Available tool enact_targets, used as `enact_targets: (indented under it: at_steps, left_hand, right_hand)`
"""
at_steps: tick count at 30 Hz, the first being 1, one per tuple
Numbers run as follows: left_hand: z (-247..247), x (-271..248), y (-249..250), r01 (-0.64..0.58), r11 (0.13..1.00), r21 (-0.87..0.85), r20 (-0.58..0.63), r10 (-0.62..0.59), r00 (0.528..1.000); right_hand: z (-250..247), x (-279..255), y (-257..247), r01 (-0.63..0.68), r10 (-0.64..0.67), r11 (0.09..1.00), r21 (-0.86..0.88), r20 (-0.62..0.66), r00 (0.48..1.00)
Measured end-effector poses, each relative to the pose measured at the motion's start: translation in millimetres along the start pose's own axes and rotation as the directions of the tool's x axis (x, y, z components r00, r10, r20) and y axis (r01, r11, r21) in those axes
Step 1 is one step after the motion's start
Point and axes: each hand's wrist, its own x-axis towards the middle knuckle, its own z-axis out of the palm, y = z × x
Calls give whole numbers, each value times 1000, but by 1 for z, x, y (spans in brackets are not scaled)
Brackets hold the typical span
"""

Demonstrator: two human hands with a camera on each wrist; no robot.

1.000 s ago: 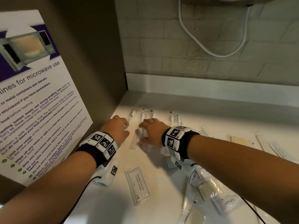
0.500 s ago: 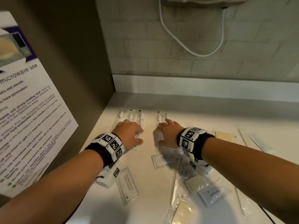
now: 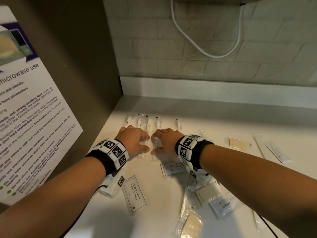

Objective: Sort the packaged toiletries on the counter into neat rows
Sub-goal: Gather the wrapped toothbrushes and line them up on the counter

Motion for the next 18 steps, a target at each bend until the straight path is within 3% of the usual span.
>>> enact_targets:
  at_steps: [8,11,14,18]
  left_hand:
    - [5,2,-3,25,999,-35,-6,-25,1000]
    - [6,6,-5,52,993,-109,-29,-55,998]
    - [2,8,1,7,993,-121,-80,-16,997]
    - [0,8,16,-99,992,-76,-68,94,993]
  right_hand:
    - [3,6,2,-22,22,1000,16,36,999]
    - [-4,4,2,-17,17,1000,2,-27,999]
    - [-21,-4,14,-45,43,999,-21,-89,995]
    - [-38,-17,43,-171,176,979,-111,36,984]
